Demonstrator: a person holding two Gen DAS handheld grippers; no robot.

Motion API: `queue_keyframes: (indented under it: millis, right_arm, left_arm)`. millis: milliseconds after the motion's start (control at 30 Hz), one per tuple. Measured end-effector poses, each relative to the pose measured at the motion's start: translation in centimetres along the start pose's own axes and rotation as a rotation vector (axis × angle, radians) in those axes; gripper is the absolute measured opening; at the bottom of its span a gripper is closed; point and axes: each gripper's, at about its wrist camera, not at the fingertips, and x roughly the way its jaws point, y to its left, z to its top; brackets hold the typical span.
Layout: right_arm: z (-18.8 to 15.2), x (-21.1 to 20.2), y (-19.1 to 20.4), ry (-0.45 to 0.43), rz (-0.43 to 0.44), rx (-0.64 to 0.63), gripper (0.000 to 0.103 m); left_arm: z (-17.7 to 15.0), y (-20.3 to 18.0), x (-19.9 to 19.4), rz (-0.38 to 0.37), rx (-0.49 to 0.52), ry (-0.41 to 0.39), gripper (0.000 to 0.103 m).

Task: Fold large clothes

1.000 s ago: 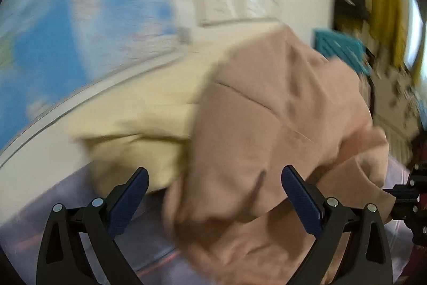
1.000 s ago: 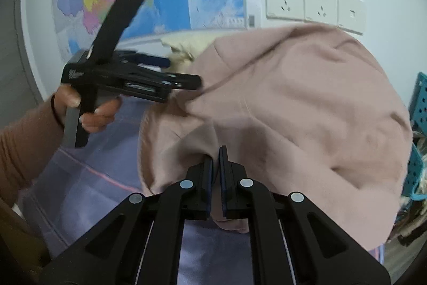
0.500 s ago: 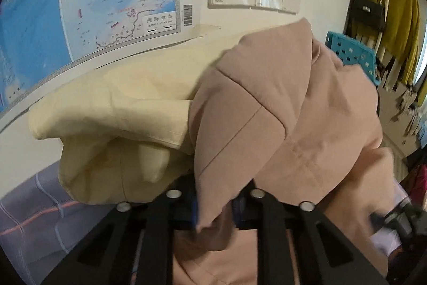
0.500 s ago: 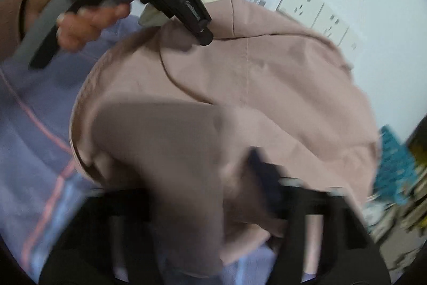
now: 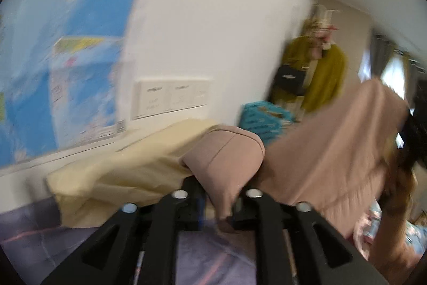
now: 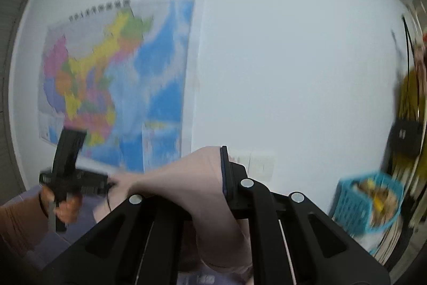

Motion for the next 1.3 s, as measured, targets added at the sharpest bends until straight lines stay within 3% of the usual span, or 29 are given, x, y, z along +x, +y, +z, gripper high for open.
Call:
queue_keyframes:
  millis: [67, 133, 233, 333, 400, 600, 633, 700, 767, 833, 900, 967, 1033, 1200, 1300]
  right_arm:
    - [2.0, -0.8, 0.1, -0.023, 0.003, -0.026, 0.006]
    - [3.7, -1.4, 0.2, -0.029, 0.014, -0.038, 0.006]
    - [4.8, -2.1, 0.6, -0.033, 0.025, -0.057, 0.006]
    - [5.9, -4.0, -0.5, -0.075, 0.036, -0.007, 0.006]
    - [6.3, -5.1, -1.0, -0.099, 0.029, -0.007, 0.006]
    - [7.1, -5.7, -1.6, -0.092, 0.052, 0.017, 0.006]
    - [7.2, -5.7, -1.7, -0.089, 0.062, 0.025, 0.006]
    - [7.5, -5.8, -1.7, -0.085, 0.067, 0.021, 0.006]
    - [7.8, -5.8, -1.5, -0.074, 0.076, 0.017, 0.006]
    - [8.1, -5.8, -1.0, -0.069, 0.086, 0.004, 0.006]
    - [8.3, -6.0, -0.7, -0.065, 0.098, -0.002, 0.006]
    - [8.5, -6.3, -0.4, -0.063, 0.096, -0.006, 0.006]
    - [8.6, -6.6, -0.4, -0.064, 0.092, -0.009, 0.006]
    - [9.7, -9.0, -0.9, -0.104, 0.106, 0.029, 0.006]
    - [10.7, -11.6, -1.1, -0.147, 0.127, 0.050, 0.006]
  left_arm:
    - [0.0, -1.2, -0.1, -0.007, 0.013, -0.034, 0.058]
    - [-0.8, -1.8, -0.7, -0.008, 0.049, -0.104, 0.073]
    - [-1.7, -1.0, -1.8, -0.114, 0.009, -0.157, 0.073]
    - [-3.1, 0.0, -4.0, -0.161, 0.015, -0.241, 0.073]
    - [-3.5, -0.1, -4.4, -0.186, 0.031, -0.253, 0.073]
    - [-6.4, -5.1, -3.7, -0.257, 0.314, -0.243, 0.076]
    - [-7.2, -6.5, -3.5, -0.272, 0.392, -0.247, 0.082]
    - [-8.4, -8.5, -2.9, -0.258, 0.499, -0.262, 0.085]
    - [-9.3, -10.4, -1.6, -0.177, 0.614, -0.264, 0.086]
    - [-8.8, -10.7, 0.3, -0.081, 0.638, -0.254, 0.086]
    - [-7.3, -9.6, 2.2, 0.013, 0.601, -0.253, 0.081]
    - [-6.3, -8.6, 3.0, 0.022, 0.572, -0.245, 0.030]
    - [-5.5, -8.1, 3.2, 0.050, 0.518, -0.223, 0.013]
    - [-3.1, -9.1, -4.2, 0.064, 0.422, -0.362, 0.010]
    - [-1.0, -11.0, -10.8, 0.117, 0.391, -0.441, 0.010]
